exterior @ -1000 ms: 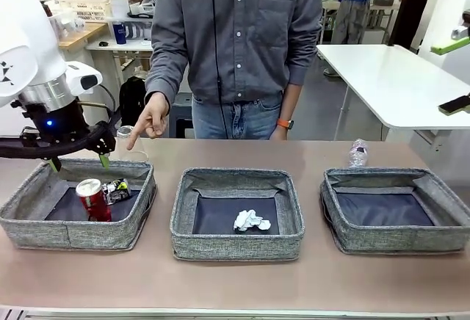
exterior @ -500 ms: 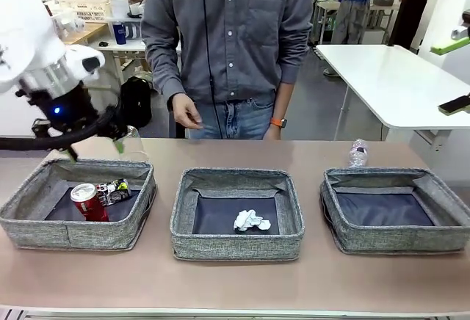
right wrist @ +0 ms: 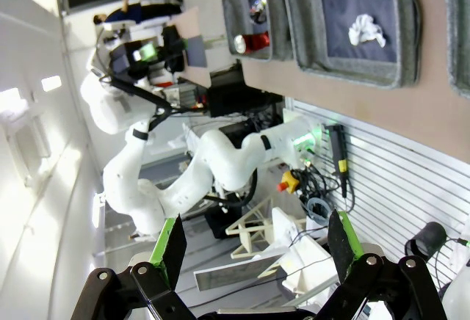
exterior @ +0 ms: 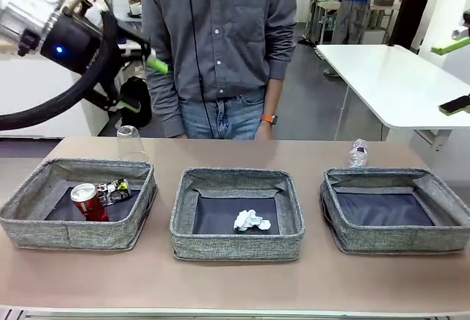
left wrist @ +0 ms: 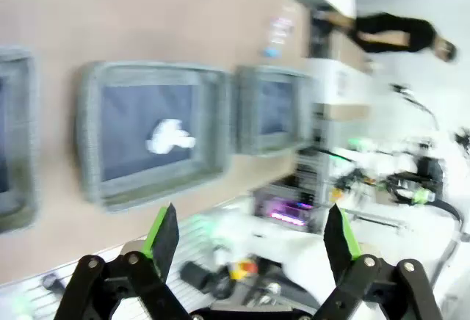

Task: Sort the waste into the appropriate baskets.
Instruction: Place the picked waste into the Fabric basket indicated by the person.

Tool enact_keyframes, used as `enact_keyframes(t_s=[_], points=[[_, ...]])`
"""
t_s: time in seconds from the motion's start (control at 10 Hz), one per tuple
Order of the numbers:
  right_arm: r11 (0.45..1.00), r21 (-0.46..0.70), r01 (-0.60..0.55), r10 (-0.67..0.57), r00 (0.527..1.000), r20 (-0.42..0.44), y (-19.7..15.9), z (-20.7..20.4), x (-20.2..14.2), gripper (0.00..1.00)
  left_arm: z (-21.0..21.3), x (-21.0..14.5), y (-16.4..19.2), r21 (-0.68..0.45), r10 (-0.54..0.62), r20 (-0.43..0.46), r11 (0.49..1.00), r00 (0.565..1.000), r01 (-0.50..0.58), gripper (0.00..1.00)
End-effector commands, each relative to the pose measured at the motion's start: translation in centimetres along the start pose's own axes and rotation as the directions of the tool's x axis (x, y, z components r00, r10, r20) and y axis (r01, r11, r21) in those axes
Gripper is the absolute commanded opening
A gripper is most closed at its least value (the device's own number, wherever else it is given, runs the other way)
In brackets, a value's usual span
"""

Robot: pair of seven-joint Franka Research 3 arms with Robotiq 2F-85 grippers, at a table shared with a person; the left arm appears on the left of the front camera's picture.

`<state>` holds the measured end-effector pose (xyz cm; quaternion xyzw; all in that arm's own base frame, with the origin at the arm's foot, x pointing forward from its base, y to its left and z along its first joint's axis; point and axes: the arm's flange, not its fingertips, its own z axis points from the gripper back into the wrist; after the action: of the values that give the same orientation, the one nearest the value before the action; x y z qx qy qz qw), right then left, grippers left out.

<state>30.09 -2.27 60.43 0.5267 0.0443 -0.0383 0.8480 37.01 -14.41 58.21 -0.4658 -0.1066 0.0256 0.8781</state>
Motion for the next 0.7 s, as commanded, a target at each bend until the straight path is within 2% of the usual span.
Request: enact_keyframes(t_s=[0.0, 0.2, 0.3, 0.4, 0.6], points=[[1.000, 0.012, -0.014, 0.014, 1.000, 0.006, 0.3, 0.1, 0.2, 1.00, -1.1, 0.8, 3.4, -0.406, -0.039, -0.222, 0.912, 0.974, -0.056, 1.00], [1.000, 0.012, -0.014, 0.014, 1.000, 0.006, 0.3, 0.1, 0.2, 1.00, -1.5, 1.0, 5.2, -0.507, -0.106, -0.227, 0.861, 0.968, -0.025, 1.00], [1.000, 0.012, -0.014, 0.014, 1.000, 0.006, 0.3, 0.1, 0.2, 1.00, -2.2, 1.2, 5.3, -0.462, -0.087, -0.282, 0.885, 0.956, -0.056, 1.00], [1.000, 0.012, -0.014, 0.014, 1.000, 0.006, 0.3, 0.1, 0.2, 1.00, -0.6, 0.4, 2.7, -0.454, -0.090, -0.121, 0.891, 0.989, 0.025, 1.00], [1.000, 0.012, -0.014, 0.014, 1.000, 0.006, 0.3, 0.1, 0.2, 1.00, -0.6, 0.4, 2.7, -0.454, -0.090, -0.121, 0.891, 0.989, 0.025, 1.00]])
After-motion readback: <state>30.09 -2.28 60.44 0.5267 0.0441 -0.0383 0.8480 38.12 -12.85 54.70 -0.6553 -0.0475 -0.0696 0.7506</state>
